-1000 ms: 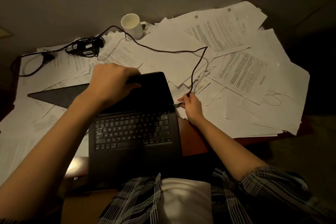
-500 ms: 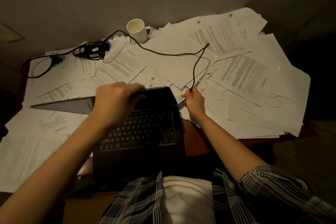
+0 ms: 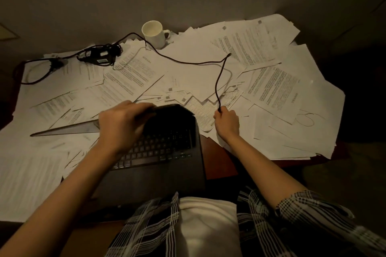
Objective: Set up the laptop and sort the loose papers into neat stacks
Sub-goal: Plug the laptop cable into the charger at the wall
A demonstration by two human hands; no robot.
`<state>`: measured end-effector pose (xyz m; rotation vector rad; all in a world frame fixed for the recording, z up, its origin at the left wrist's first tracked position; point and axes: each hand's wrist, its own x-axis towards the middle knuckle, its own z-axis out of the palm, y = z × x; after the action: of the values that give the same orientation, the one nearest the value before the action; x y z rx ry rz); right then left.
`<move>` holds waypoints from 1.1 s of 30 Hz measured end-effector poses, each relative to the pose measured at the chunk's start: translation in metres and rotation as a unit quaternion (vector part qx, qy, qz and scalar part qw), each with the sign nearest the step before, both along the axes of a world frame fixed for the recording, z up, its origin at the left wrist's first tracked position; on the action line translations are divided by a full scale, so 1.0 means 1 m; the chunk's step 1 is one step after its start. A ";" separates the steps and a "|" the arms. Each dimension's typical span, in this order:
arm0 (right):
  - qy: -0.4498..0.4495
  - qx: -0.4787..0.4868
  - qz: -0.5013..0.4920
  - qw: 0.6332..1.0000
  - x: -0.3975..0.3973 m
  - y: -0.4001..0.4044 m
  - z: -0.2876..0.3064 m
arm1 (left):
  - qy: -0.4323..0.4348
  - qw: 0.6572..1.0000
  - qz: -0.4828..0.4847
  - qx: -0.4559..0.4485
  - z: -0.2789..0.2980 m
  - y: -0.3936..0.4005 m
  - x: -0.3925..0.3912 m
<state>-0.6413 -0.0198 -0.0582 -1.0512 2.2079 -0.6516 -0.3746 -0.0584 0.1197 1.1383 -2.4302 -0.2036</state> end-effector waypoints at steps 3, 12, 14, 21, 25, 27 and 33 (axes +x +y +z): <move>-0.088 -0.053 0.005 0.995 0.010 -0.003 0.005 | -0.001 0.999 0.020 0.030 0.007 -0.019 -0.013; -0.267 0.031 -0.053 0.962 -0.012 0.012 -0.001 | -0.043 0.992 -0.051 0.106 0.023 -0.073 -0.077; -0.356 0.015 -0.093 0.930 -0.007 0.020 0.000 | -0.112 0.983 -0.089 0.117 0.017 -0.079 -0.096; -0.173 0.029 -0.039 0.984 0.025 0.048 -0.017 | -0.197 0.966 -0.084 0.141 0.003 -0.091 -0.115; -0.075 0.010 -0.077 0.994 0.039 0.042 -0.010 | -0.178 0.966 -0.070 0.171 0.002 -0.100 -0.110; -0.050 -0.003 -0.067 0.997 0.043 0.042 -0.010 | -0.172 0.964 -0.065 0.191 0.002 -0.106 -0.108; 0.012 -0.050 -0.025 0.998 0.051 0.048 -0.021 | -0.159 0.946 -0.074 0.273 0.003 -0.136 -0.108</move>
<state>-0.5907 0.0279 -0.0788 -1.0608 2.2499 -0.7817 -0.4824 -0.1948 0.1229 1.2863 -2.8449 -0.8459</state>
